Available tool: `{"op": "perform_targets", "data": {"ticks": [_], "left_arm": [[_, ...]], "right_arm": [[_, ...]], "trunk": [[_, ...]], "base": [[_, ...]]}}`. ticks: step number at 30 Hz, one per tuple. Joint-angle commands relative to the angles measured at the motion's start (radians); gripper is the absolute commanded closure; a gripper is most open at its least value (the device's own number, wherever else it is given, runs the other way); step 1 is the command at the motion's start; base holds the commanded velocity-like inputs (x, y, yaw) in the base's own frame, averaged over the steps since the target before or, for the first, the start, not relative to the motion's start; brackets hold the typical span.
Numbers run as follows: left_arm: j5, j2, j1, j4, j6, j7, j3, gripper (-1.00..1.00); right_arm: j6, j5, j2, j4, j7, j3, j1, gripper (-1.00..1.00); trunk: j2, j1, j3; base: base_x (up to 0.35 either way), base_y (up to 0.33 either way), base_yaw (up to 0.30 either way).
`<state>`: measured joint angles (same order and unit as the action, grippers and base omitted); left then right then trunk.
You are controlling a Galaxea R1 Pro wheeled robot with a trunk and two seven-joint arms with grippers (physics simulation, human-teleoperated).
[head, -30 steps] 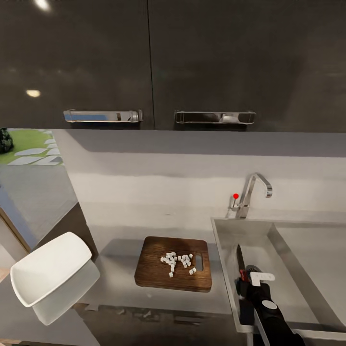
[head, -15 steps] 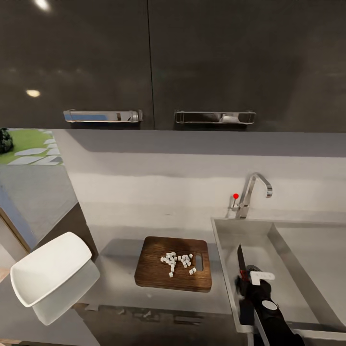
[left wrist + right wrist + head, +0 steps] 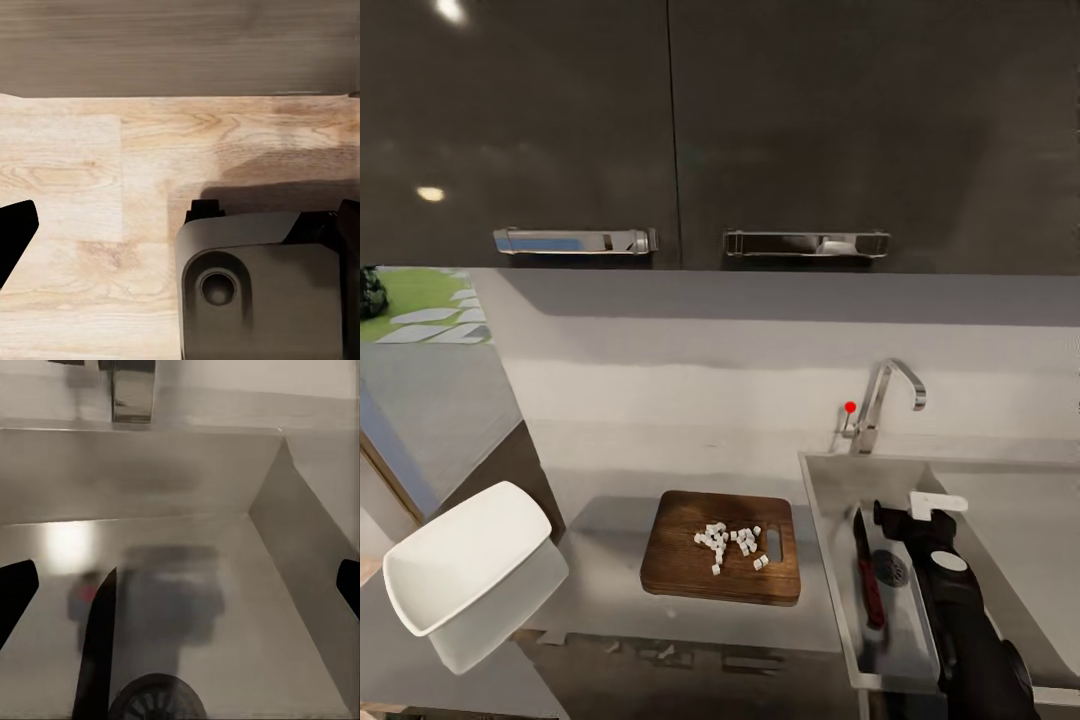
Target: In the kitchen, take the Vidalia onion out of the sink, dice it on the chopping board with the paring knife, put the diced onion into the bowl on the countertop, then place both the paring knife and the chopping board into the sink.
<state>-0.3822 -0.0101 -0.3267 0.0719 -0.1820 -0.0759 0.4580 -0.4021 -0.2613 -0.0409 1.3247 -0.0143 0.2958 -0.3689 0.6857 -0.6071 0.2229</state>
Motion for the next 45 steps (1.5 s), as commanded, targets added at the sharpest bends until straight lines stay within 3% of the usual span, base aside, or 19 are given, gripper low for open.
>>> {"op": "perform_targets", "data": {"ticks": [1, 15, 20, 23, 45], "left_arm": [[-0.007, -0.001, -0.002, 0.004, -0.007, -0.001, 0.008, -1.0], [-0.007, -0.001, -0.002, 0.005, -0.008, -0.001, 0.008, -1.0], [-0.007, -0.001, -0.002, 0.005, -0.008, 0.0, 0.008, -1.0], [-0.007, -0.001, -0.002, 0.005, -0.008, 0.0, 0.008, -1.0], [-0.007, -0.002, -0.002, 0.005, -0.007, 0.0, 0.008, -1.0]], "right_arm": [[-0.007, -0.006, -0.001, 0.002, 0.0, 0.0, -0.001, -1.0], [-0.009, -0.002, 0.0, 0.01, 0.005, 0.006, -0.001, -1.0], [-0.009, 0.008, 0.003, 0.011, 0.077, 0.009, -0.001, -1.0], [-0.009, 0.009, 0.004, 0.011, 0.086, 0.009, -0.001, -1.0], [-0.009, 0.047, 0.006, 0.011, 0.09, 0.009, -0.001, -1.0]], "trunk": [[0.001, 0.0, 0.001], [0.001, 0.0, 0.001], [0.001, 0.0, 0.001], [0.001, 0.0, 0.001], [0.001, 0.0, 0.001]], "base": [[-0.146, 0.005, 0.0], [-0.124, 0.114, 0.0], [-0.001, 0.169, 0.0], [0.0, 0.204, 0.0], [0.0, 0.097, 0.0]]}}
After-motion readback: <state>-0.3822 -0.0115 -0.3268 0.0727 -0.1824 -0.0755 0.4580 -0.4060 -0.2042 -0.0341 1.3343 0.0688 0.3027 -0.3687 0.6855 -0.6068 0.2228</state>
